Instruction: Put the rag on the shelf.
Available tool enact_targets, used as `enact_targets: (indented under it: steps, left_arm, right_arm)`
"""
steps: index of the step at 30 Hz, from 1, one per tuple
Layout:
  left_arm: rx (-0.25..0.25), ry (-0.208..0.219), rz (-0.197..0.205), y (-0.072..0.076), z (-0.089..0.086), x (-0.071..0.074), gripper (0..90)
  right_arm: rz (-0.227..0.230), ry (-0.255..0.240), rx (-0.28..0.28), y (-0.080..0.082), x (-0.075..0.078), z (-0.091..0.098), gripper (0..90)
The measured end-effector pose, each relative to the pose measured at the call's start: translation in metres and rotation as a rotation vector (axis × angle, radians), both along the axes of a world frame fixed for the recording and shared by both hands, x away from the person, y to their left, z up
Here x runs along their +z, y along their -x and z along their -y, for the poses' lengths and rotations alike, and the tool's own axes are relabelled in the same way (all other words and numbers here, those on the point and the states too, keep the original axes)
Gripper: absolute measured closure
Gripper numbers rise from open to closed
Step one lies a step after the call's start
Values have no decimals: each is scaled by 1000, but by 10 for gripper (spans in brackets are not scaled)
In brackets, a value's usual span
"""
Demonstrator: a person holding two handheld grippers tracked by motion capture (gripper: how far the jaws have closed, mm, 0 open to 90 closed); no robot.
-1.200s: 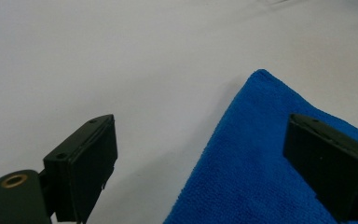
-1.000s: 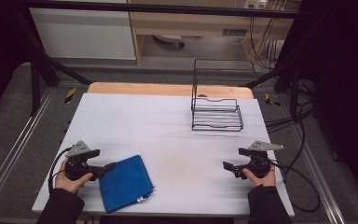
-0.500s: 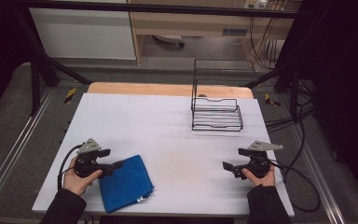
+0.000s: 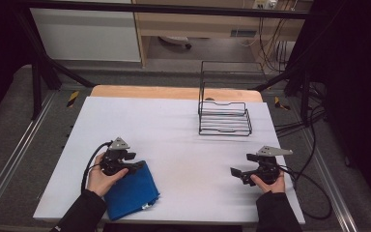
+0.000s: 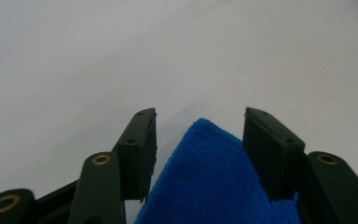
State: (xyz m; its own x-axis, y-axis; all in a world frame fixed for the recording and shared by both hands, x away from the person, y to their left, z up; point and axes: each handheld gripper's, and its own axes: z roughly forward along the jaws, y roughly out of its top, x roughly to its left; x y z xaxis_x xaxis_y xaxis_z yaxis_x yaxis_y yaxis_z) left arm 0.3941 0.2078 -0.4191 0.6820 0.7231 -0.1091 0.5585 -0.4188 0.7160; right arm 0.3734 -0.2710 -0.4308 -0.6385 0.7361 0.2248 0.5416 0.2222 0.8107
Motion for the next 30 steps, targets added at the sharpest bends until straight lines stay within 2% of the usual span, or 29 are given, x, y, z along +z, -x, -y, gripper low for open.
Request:
enact_targets:
  steps: [2,4,5,14,21,23,25,30]
  left_arm:
    - [-14,-13,-25,-3,6,-5,489]
    - [-20,-27,-31,-4,8,-8,509]
    - [-32,-46,-51,-5,11,-13,523]
    - [-40,-76,-68,-4,13,-20,598]
    - [-45,-85,-76,-3,14,-20,698]
    - [-45,-73,-95,-4,13,-20,753]
    - [-48,-72,-97,-5,13,-21,796]
    - [-65,-64,-105,-6,11,-21,843]
  right_arm:
    - [2,2,1,0,0,0,10]
    - [0,2,2,0,0,0,10]
    - [0,3,2,-1,-1,-1,10]
    - [-1,3,7,-1,-1,-1,10]
    - [-8,2,8,-1,-1,-2,11]
    - [-4,8,14,-1,-2,-2,11]
    - [-2,8,15,-1,-2,-2,11]
    - [-8,3,13,-1,-1,-2,11]
